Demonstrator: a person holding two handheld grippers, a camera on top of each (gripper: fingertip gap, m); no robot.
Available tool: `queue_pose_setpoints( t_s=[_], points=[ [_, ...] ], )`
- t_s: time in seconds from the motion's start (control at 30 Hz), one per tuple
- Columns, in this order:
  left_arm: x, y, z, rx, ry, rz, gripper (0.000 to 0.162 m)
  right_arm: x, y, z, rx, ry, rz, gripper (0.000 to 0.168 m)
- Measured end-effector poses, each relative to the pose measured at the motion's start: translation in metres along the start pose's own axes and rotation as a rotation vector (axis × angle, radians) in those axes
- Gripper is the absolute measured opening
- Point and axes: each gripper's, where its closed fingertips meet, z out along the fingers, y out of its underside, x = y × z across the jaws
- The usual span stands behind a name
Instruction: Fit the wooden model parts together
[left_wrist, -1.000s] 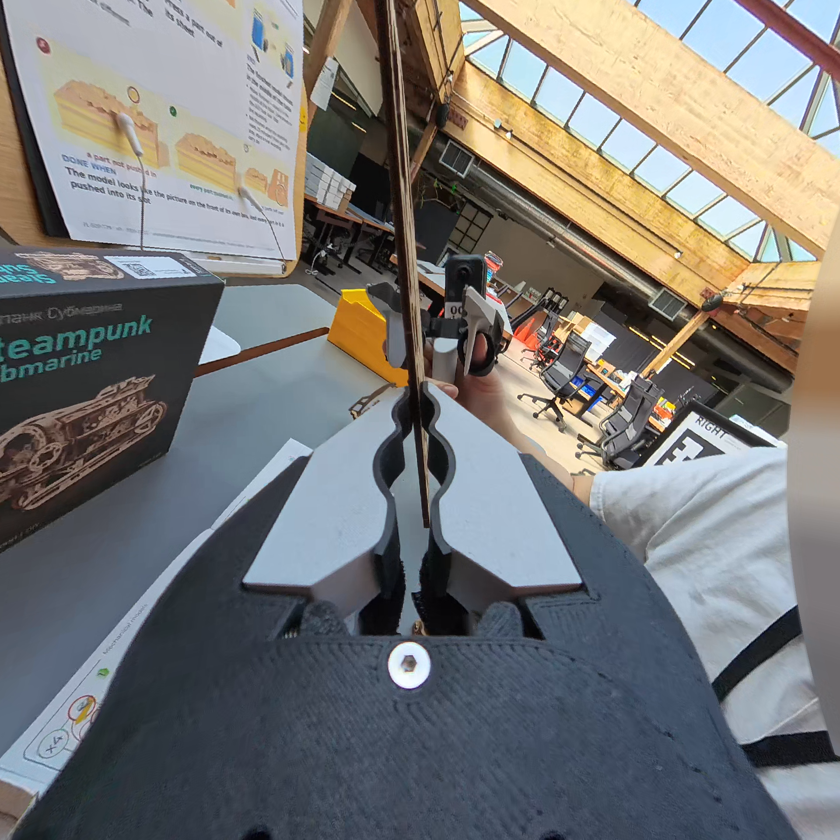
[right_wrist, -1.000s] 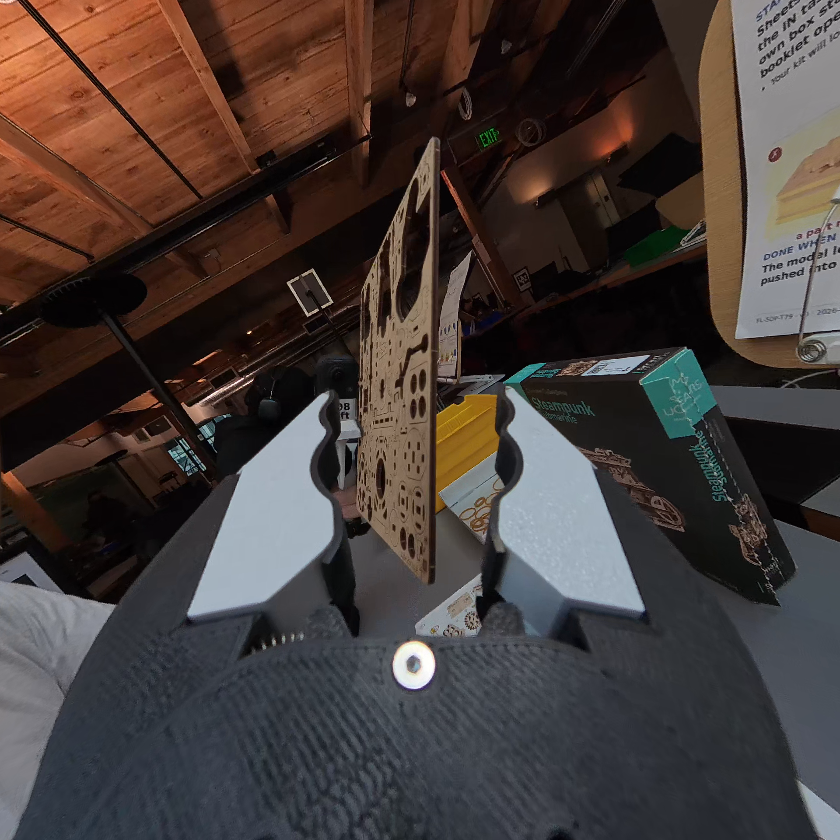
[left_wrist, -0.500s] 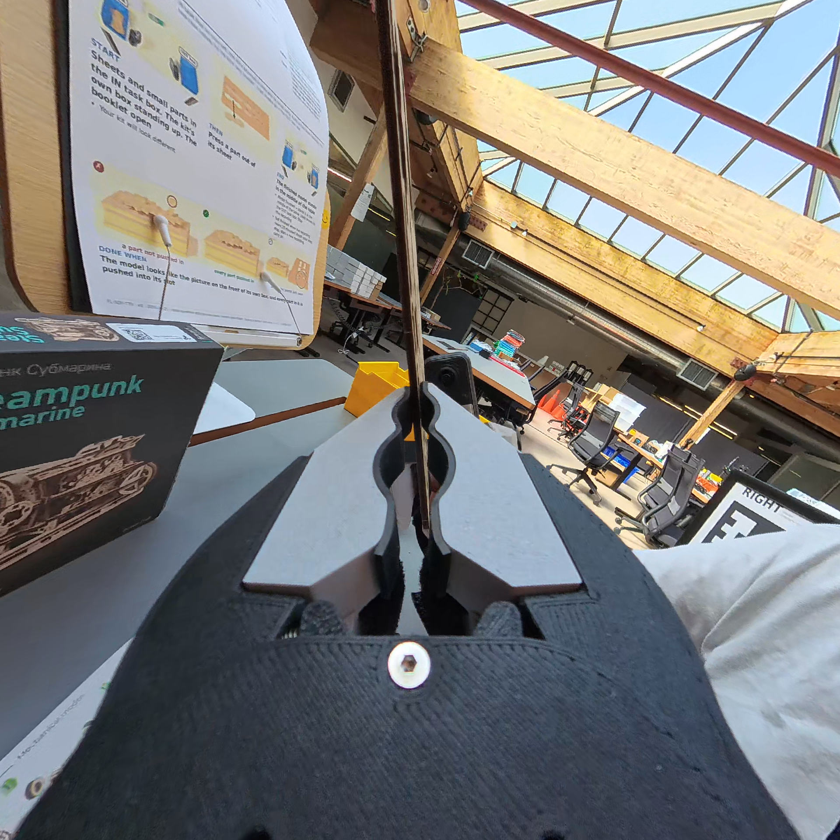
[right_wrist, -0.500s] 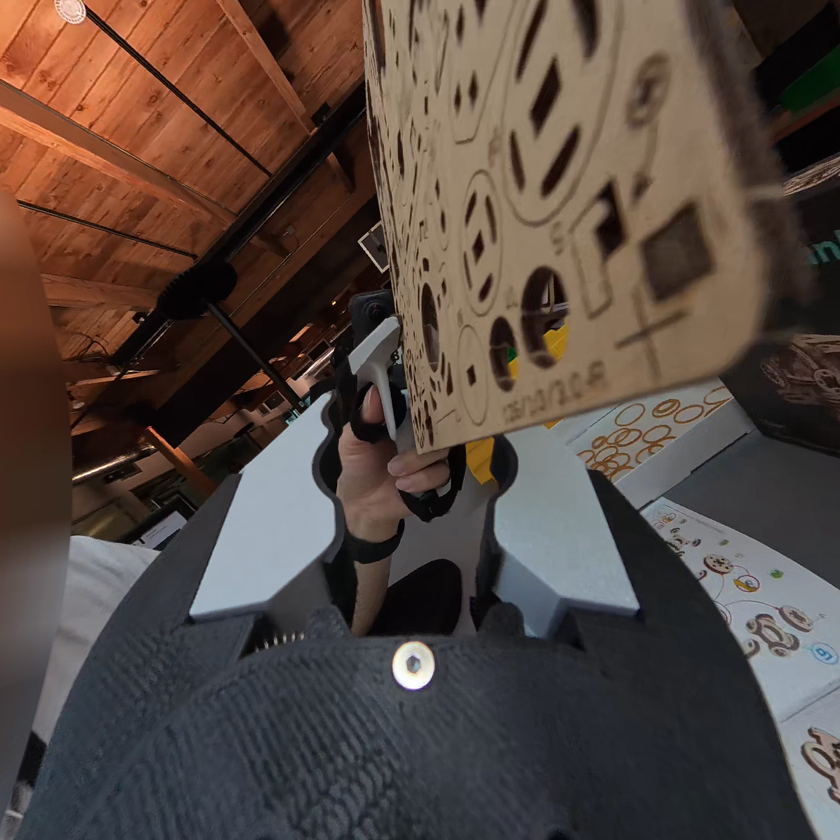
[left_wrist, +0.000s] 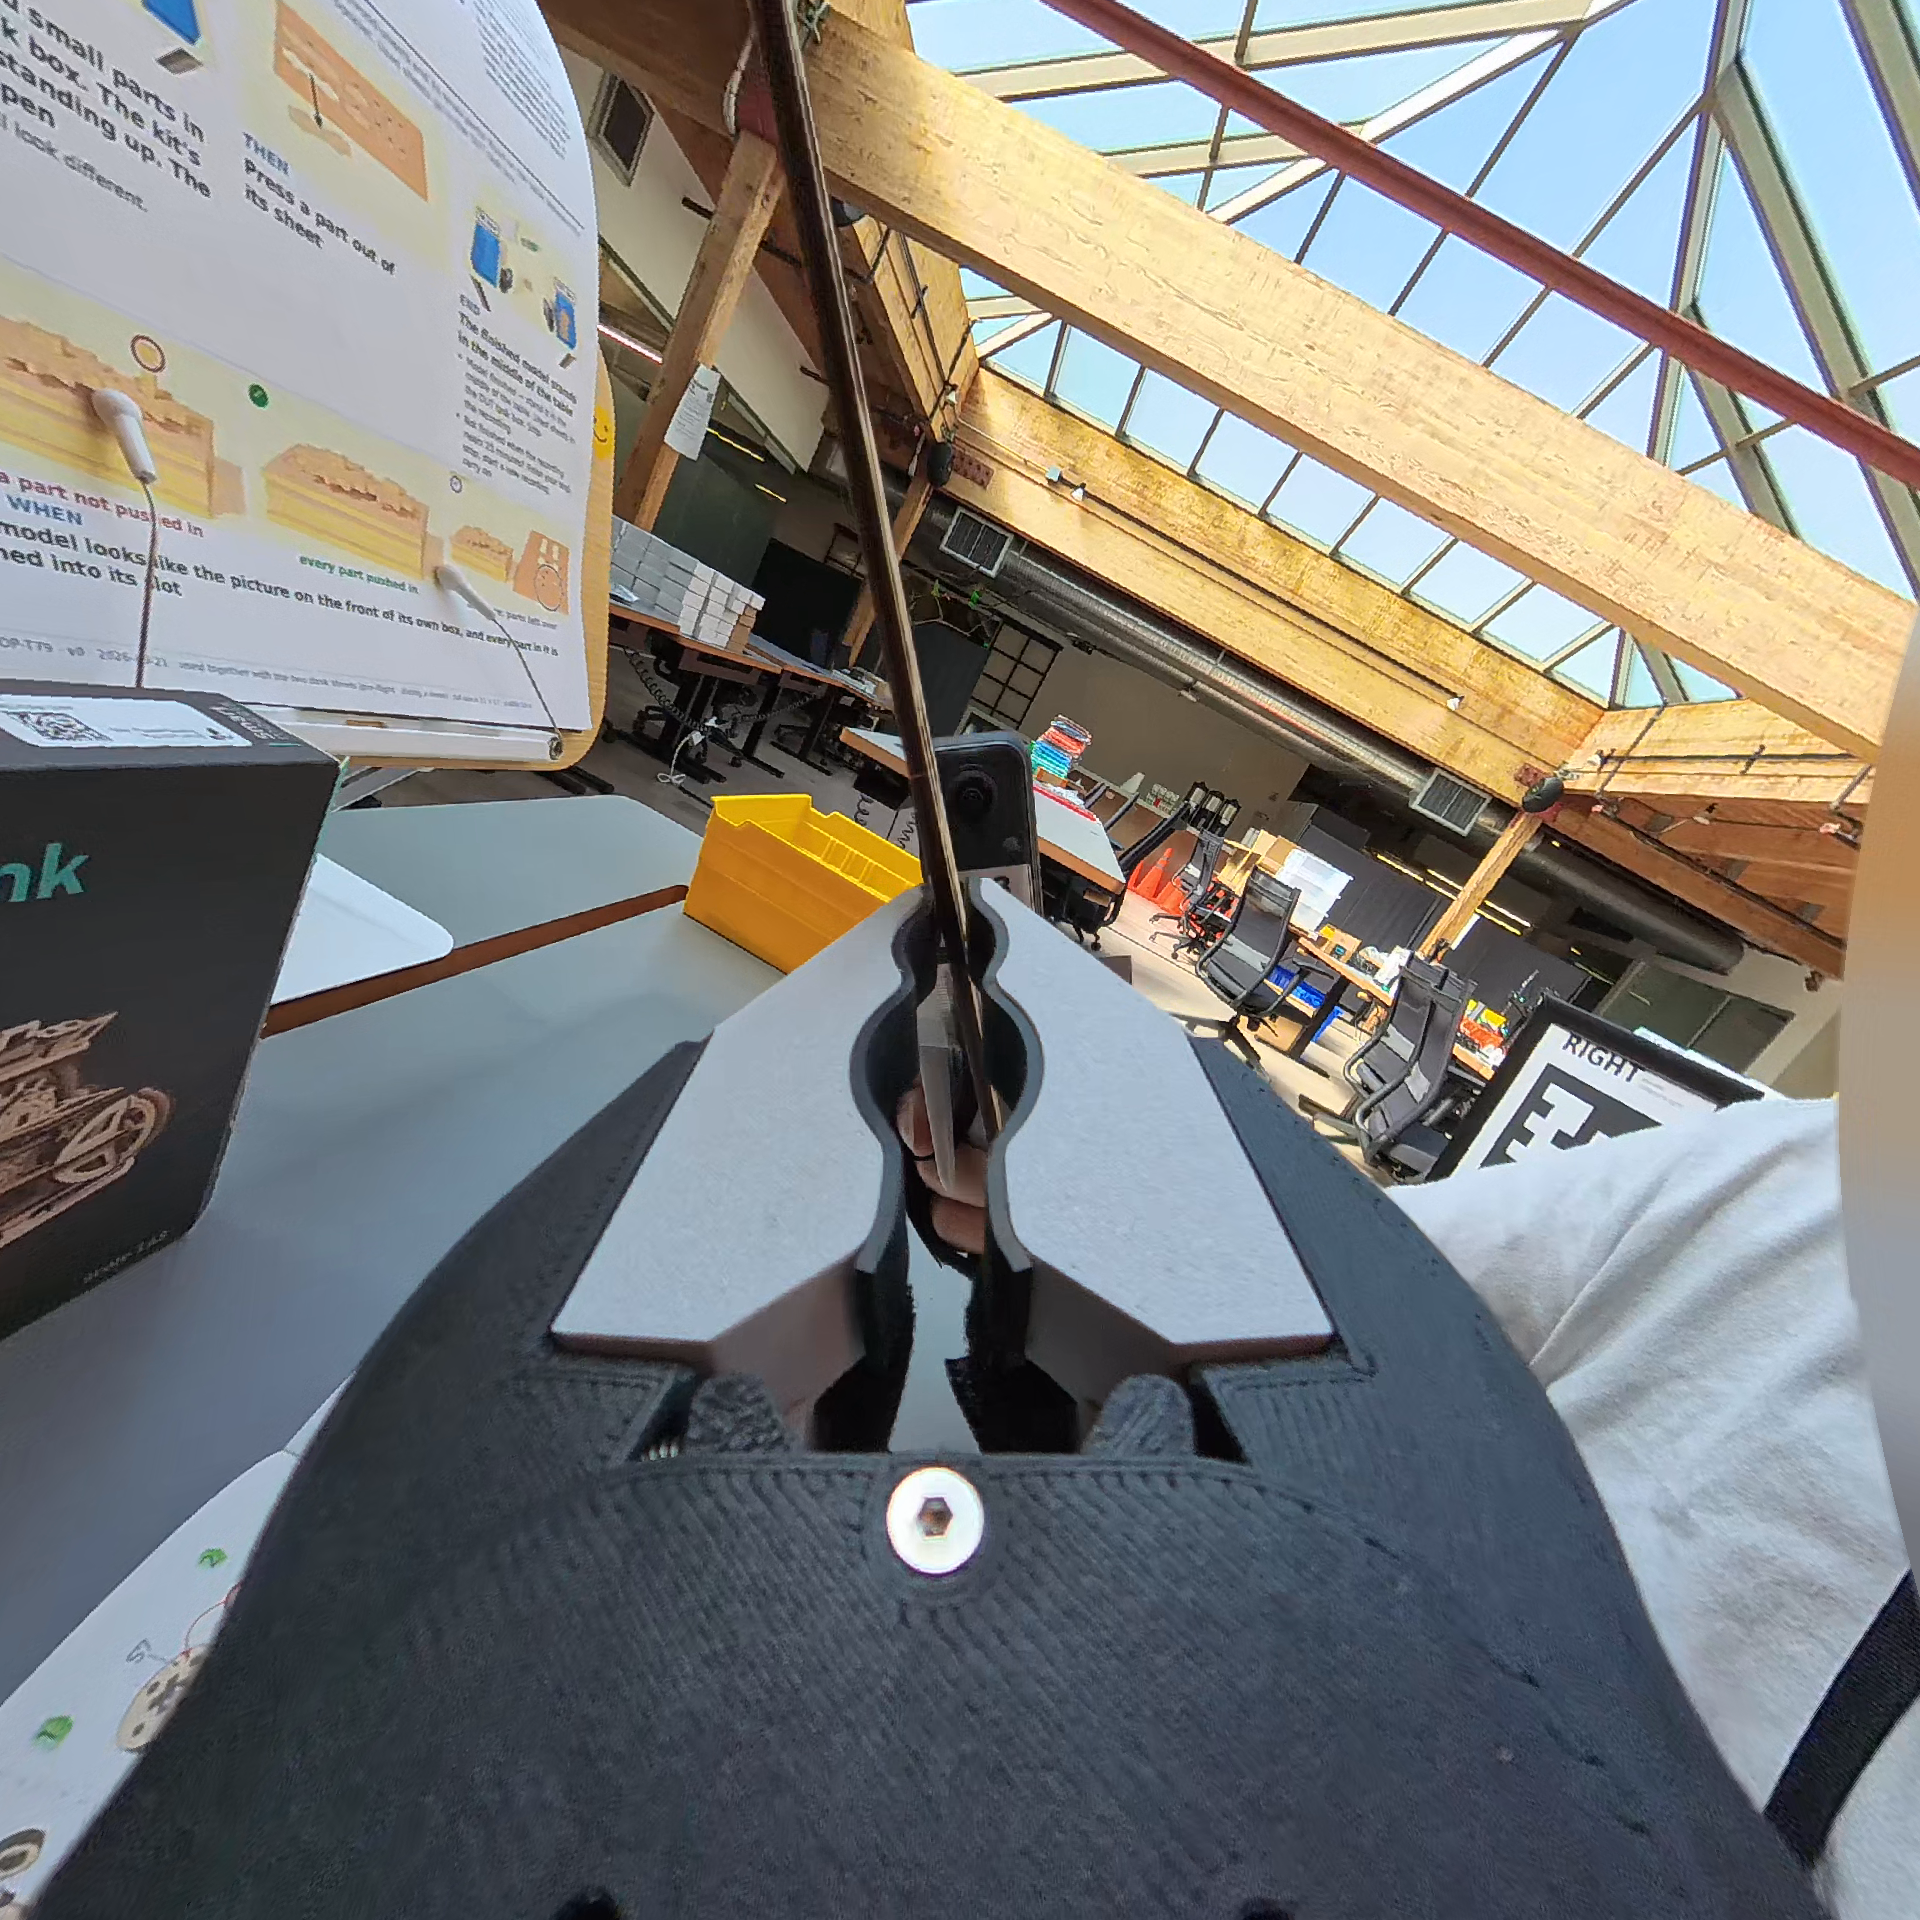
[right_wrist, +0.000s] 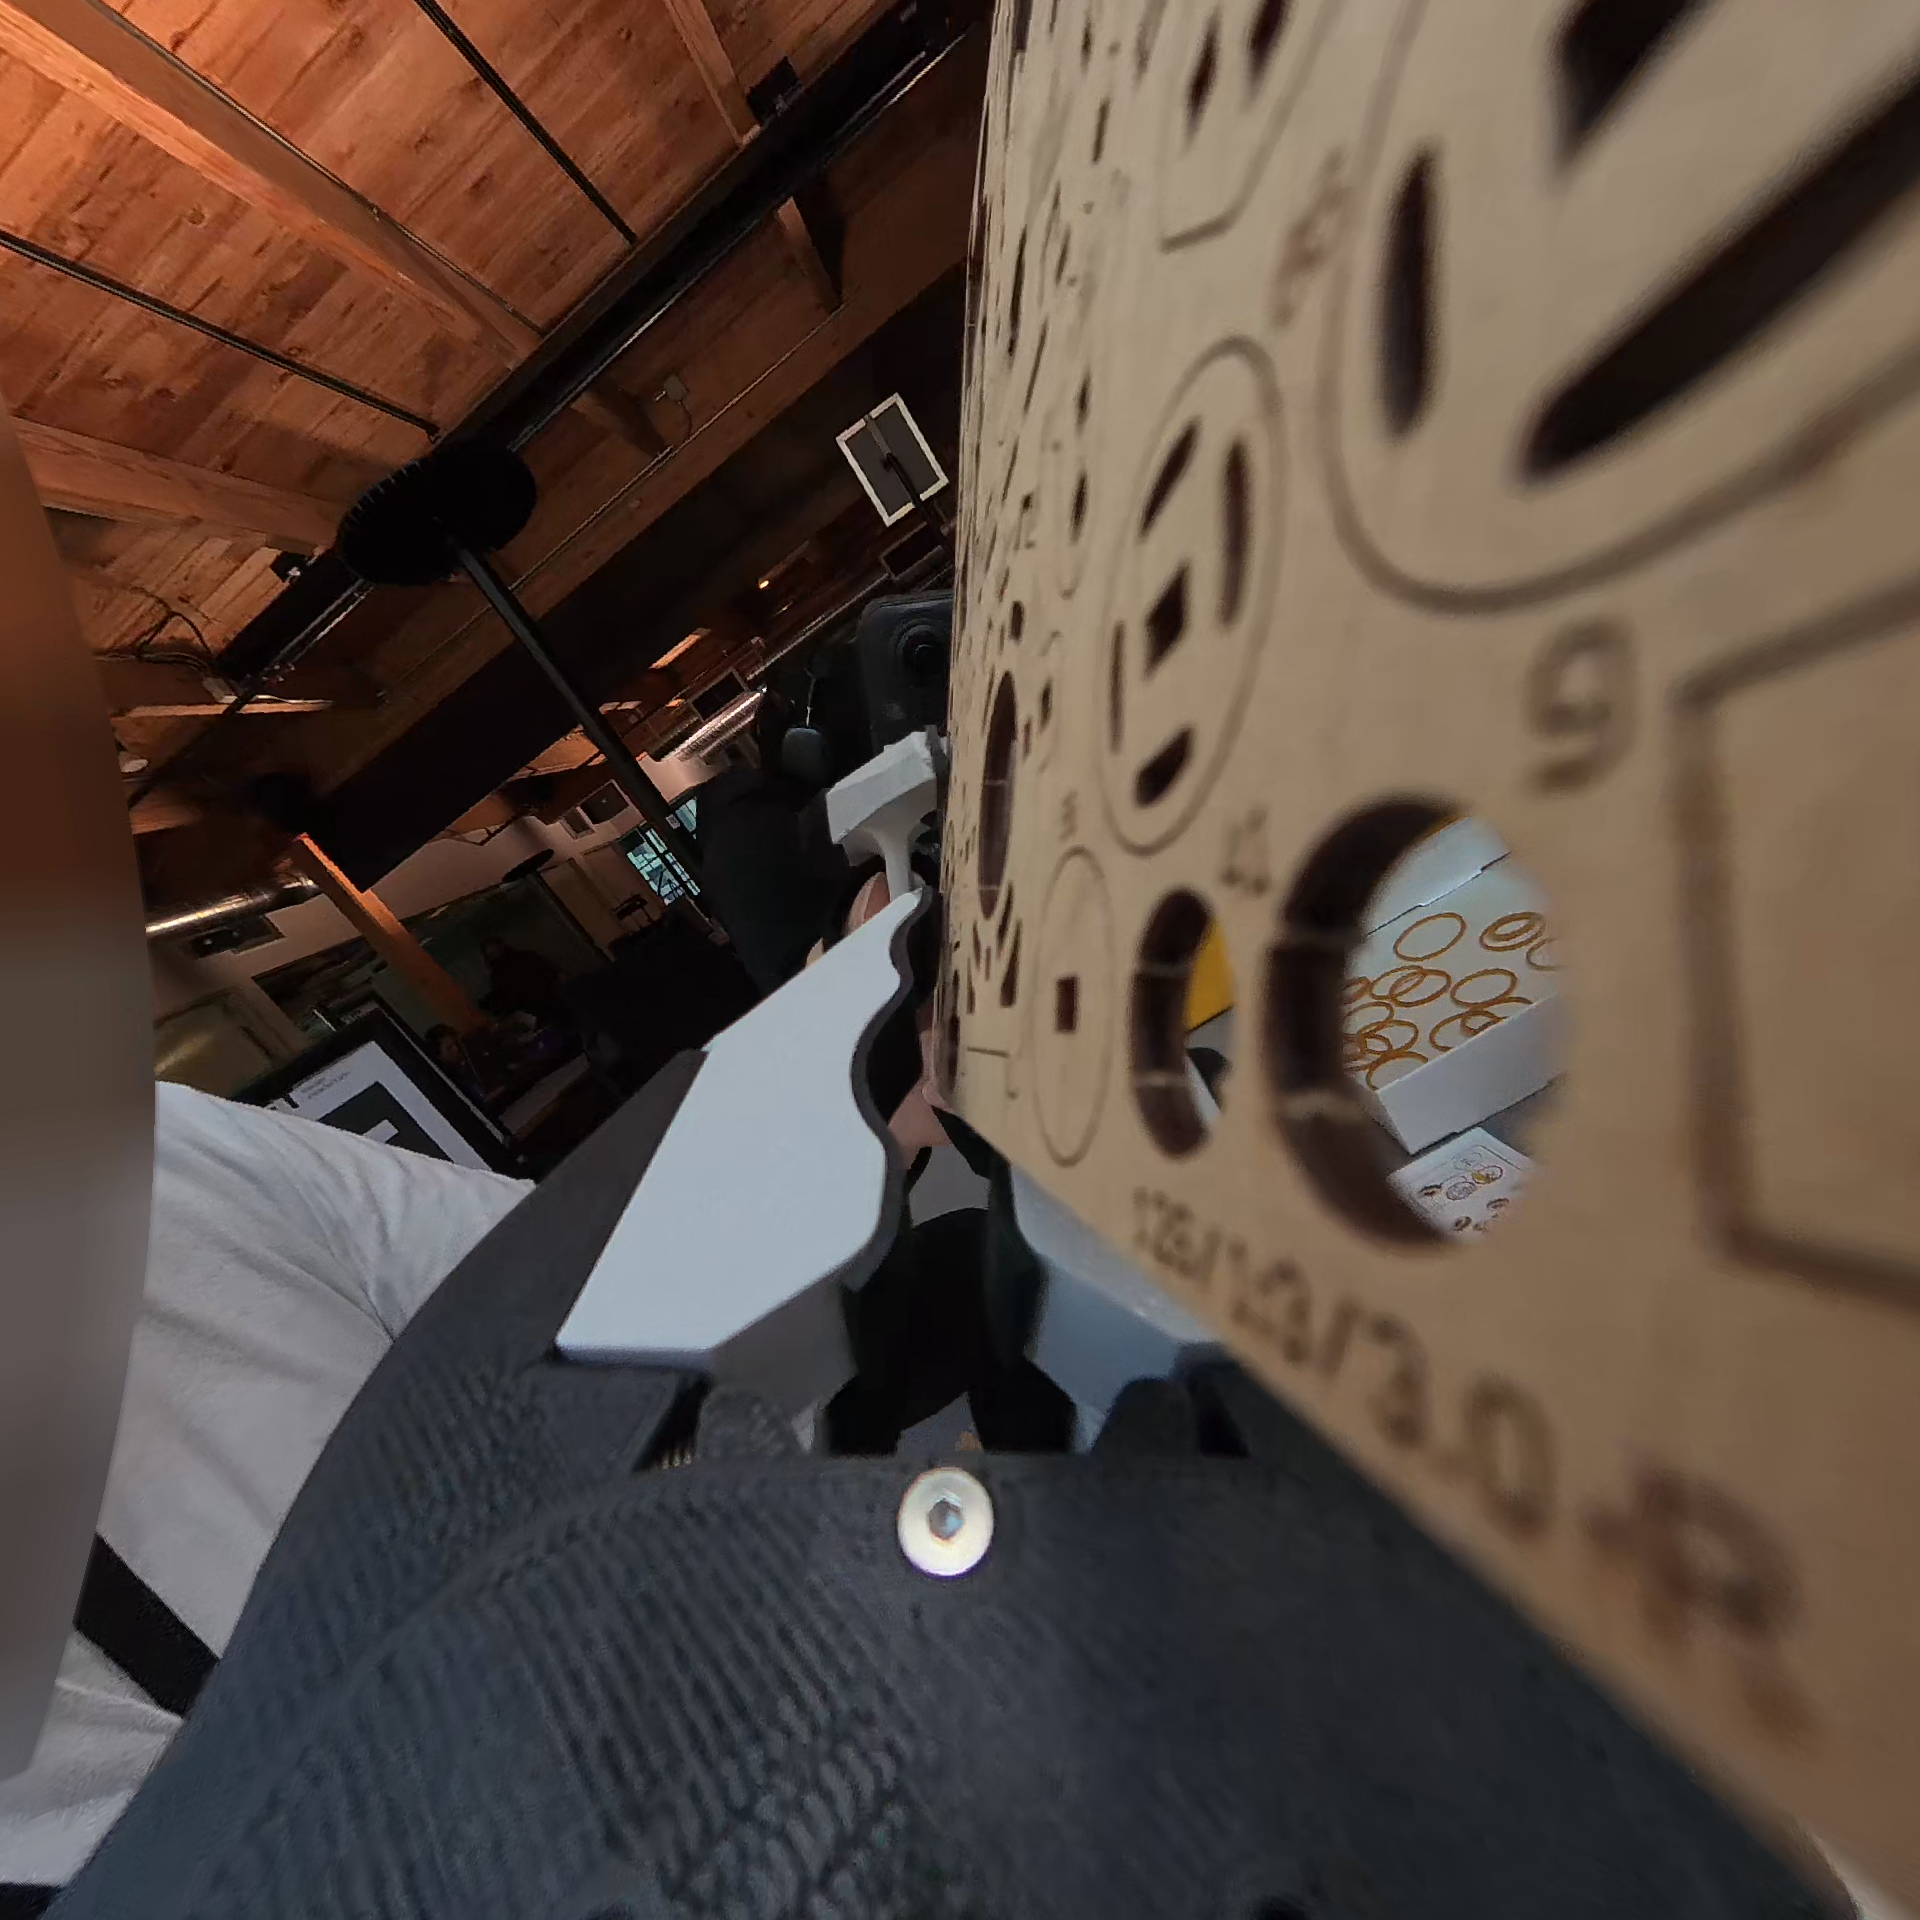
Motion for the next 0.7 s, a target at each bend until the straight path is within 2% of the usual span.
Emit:
queue_pose_setpoints(
  t_s=[0.2, 0.7],
  points=[
    [0.001, 0.0103, -0.0002, -0.103, -0.008, 0.058, 0.0, 0.002, 0.003, -0.004, -0.095, 0.013, -0.085, 0.004],
    [-0.0044, 0.0108, 0.0059, -0.039, -0.062, 0.077, 0.0, 0.0081, -0.0035, -0.0099, -0.071, 0.011, -0.012, 0.001]
  ],
)
